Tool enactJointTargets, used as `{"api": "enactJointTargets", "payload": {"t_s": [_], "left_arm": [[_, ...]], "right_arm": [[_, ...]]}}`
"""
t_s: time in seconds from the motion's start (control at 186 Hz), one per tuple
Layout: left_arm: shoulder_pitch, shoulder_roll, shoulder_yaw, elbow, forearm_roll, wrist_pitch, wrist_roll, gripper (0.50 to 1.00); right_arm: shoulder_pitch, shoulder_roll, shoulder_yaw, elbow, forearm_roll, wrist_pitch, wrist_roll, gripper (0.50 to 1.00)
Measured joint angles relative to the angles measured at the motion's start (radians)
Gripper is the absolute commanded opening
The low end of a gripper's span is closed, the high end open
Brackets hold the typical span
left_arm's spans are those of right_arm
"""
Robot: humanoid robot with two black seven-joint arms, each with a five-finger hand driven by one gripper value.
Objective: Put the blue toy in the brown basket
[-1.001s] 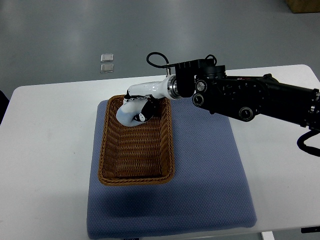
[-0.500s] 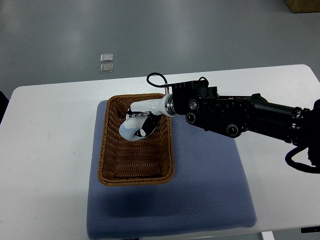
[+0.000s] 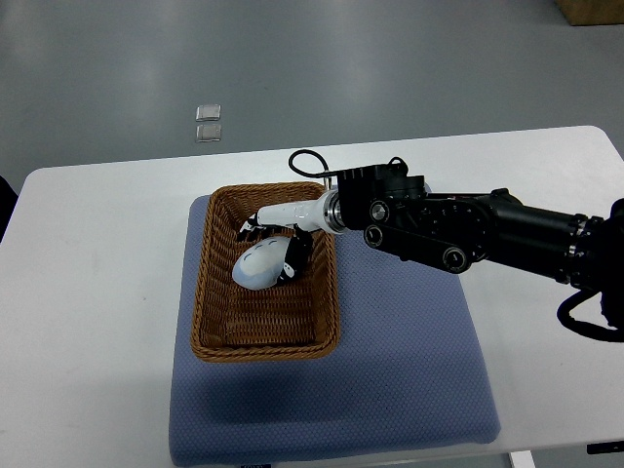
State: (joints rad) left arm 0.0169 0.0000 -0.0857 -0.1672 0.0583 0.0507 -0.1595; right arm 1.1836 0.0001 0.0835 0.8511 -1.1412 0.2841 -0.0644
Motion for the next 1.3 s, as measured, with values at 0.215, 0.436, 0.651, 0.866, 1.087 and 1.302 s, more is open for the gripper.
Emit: {"api": "enactJointTargets", "payload": {"t_s": [0.215, 0.436, 0.651, 0.866, 1.087, 1.302], "left_arm": [[0.0, 0.0, 0.0, 0.0, 0.0, 0.0, 0.0, 1.0], [0.0, 0.0, 0.0, 0.0, 0.0, 0.0, 0.0, 1.0], [0.0, 0.0, 0.0, 0.0, 0.0, 0.001, 0.0, 1.0], [0.001, 0.0, 0.002, 0.0, 0.0, 0.001, 0.0, 1.0], [0.009, 0.0, 0.002, 0.0, 0.0, 0.001, 0.0, 1.0], [0.009, 0.0, 0.003, 0.0, 0.0, 0.001, 0.0, 1.0]], "right_arm": [[0.038, -0.001, 0.065, 0.006, 0.027, 0.047, 0.001, 0.911], [0.04, -0.054, 0.239, 0.004, 0.12, 0.083, 0.002, 0.911], [-0.011, -0.113, 0.424, -0.018, 0.355, 0.075, 0.003, 0.911], [-0.132, -0.136, 0.653, -0.085, 0.548, 0.058, 0.005, 0.911], [-0.253, -0.121, 0.868, -0.14, 0.693, -0.003, 0.016, 0.911], [-0.363, -0.12, 0.931, -0.16, 0.846, -0.011, 0.128, 0.911]]}}
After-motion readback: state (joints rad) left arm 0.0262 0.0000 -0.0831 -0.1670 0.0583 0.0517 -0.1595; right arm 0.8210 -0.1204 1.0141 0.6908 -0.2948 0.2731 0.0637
